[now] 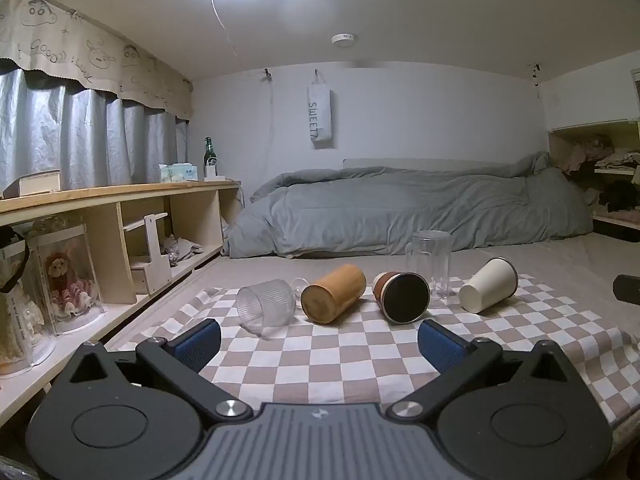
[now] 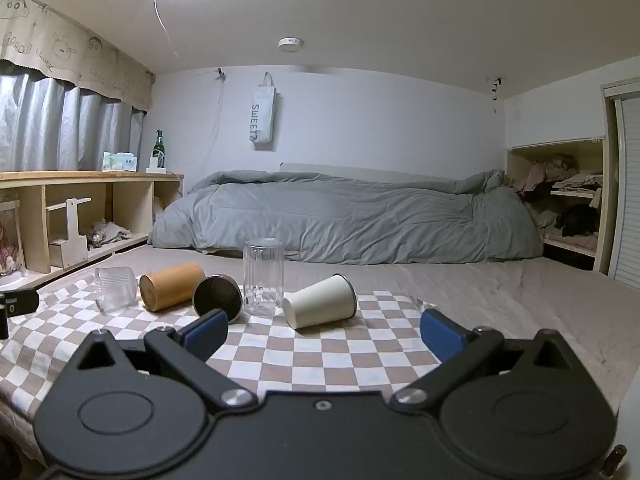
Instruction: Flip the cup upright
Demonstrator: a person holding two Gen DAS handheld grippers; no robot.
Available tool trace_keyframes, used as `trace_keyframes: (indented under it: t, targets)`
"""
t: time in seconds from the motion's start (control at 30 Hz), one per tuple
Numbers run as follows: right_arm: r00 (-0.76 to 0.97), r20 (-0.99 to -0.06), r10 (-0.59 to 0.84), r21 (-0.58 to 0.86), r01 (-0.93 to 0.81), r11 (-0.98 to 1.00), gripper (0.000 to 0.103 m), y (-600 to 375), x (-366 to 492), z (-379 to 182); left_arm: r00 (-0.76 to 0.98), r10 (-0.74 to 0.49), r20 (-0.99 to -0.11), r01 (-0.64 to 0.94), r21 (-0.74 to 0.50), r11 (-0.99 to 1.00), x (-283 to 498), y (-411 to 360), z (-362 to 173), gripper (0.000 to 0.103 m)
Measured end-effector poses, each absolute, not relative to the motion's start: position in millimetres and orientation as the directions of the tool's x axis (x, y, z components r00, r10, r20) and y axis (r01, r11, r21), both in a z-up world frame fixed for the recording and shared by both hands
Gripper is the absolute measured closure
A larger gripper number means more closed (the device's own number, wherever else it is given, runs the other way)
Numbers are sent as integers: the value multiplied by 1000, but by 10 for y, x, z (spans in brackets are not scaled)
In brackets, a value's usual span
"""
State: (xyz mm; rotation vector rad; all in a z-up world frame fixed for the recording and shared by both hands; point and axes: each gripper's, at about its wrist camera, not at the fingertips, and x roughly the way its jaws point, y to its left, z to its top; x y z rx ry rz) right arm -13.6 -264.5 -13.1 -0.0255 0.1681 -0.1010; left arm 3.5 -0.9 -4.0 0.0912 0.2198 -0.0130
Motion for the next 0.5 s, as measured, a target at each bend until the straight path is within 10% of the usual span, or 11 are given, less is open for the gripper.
trace_keyframes:
  t: [0.5]
  targets:
    - [981,-165,-103,-36,98,995,0,-2634,-118,-130,977,-8,-213,27,85,996,2,-41,-49,0]
